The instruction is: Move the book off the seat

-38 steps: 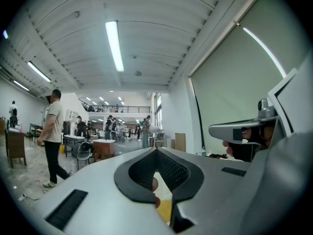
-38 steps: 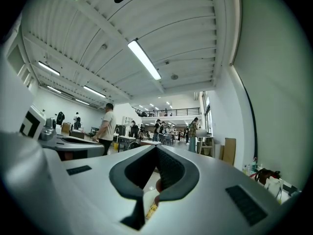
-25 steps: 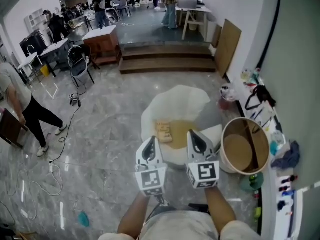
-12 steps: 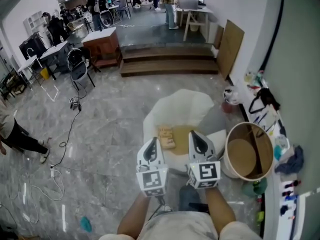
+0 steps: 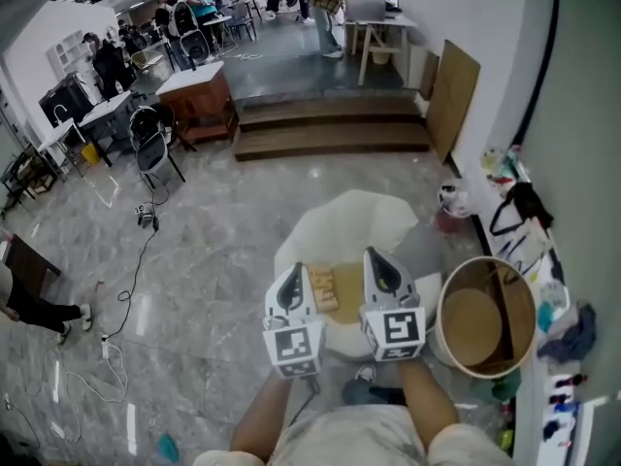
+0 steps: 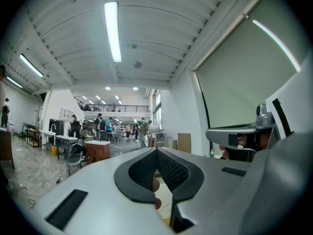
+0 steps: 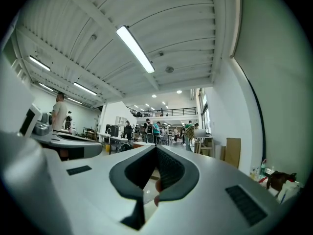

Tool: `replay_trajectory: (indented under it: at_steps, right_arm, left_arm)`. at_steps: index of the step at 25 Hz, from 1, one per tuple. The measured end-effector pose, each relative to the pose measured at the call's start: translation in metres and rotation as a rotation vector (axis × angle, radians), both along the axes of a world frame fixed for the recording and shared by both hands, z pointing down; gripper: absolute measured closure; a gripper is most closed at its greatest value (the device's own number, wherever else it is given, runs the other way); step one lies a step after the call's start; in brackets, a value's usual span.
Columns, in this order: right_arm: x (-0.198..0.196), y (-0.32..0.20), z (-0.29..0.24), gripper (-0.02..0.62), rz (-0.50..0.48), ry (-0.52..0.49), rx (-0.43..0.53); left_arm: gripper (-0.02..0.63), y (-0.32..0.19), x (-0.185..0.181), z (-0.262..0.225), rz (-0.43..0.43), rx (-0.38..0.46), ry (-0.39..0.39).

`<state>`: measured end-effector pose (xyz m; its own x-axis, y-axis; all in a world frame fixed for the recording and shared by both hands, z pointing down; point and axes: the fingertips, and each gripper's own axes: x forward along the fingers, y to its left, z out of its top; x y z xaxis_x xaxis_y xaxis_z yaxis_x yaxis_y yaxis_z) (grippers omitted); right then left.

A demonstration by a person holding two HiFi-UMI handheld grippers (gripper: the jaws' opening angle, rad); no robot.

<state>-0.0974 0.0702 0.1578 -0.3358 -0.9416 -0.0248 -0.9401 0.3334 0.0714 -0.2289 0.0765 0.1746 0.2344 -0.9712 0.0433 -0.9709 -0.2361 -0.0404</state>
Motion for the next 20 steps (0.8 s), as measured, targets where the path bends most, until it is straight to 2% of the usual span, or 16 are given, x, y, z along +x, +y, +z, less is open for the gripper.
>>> replay_trajectory:
  at_steps: [7,11,20]
  right_arm:
    - [0.055,-0.067,0.004,0.594,-0.013,-0.026,-0.007]
    - [0.084,-0.09,0.011,0.594,-0.005,-0.05,-0.017]
    - [0.087,-0.129,0.035,0.594,-0.036,-0.059,-0.073]
  left_arm:
    - [0.604,-0.064,0.058,-0.005,-0.007,0.015,0.013]
    - [0.604,-0.086,0.08,0.012,-0.019,-0.028,0.015]
    - [0.604,-0.123,0.09,0.031,-0.032,-0.077,0.018]
